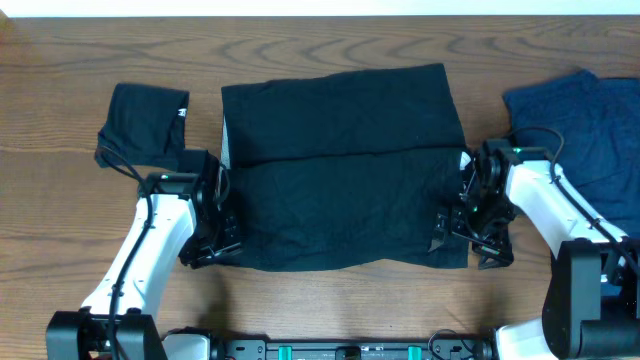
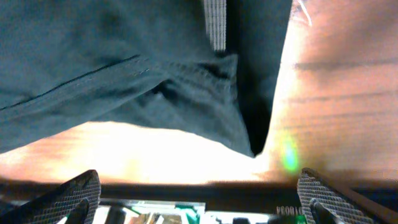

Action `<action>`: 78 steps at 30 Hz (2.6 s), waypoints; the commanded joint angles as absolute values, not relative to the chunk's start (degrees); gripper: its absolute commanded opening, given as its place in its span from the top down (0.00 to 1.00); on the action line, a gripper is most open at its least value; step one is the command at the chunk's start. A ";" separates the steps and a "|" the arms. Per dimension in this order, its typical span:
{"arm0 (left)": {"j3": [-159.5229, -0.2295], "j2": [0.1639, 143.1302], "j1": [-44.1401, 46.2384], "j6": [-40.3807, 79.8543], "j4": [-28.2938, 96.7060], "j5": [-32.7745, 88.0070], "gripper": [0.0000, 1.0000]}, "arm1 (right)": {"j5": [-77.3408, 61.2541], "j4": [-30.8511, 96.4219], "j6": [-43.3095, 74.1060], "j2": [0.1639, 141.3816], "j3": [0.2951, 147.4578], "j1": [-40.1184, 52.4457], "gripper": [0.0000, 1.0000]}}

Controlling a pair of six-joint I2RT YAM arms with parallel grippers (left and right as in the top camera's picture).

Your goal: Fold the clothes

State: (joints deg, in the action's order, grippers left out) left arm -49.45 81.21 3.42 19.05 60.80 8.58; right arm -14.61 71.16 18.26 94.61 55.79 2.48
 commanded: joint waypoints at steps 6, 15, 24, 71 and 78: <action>-57.76 77.71 3.18 18.70 62.76 9.87 0.41 | -14.81 75.18 14.26 94.43 69.78 2.31 0.01; -54.11 78.28 3.29 18.41 59.96 10.22 0.41 | -11.20 70.63 12.51 94.52 66.61 2.22 0.08; -50.43 79.44 3.29 17.91 55.35 8.29 0.39 | -7.31 66.32 10.13 95.07 66.24 -1.28 0.45; -48.77 80.12 3.27 17.67 54.24 8.27 0.27 | -15.88 60.01 5.72 95.26 54.41 -2.98 0.96; -43.99 80.12 3.29 17.65 47.48 8.32 0.30 | -15.90 59.86 5.72 95.26 54.41 -2.98 0.96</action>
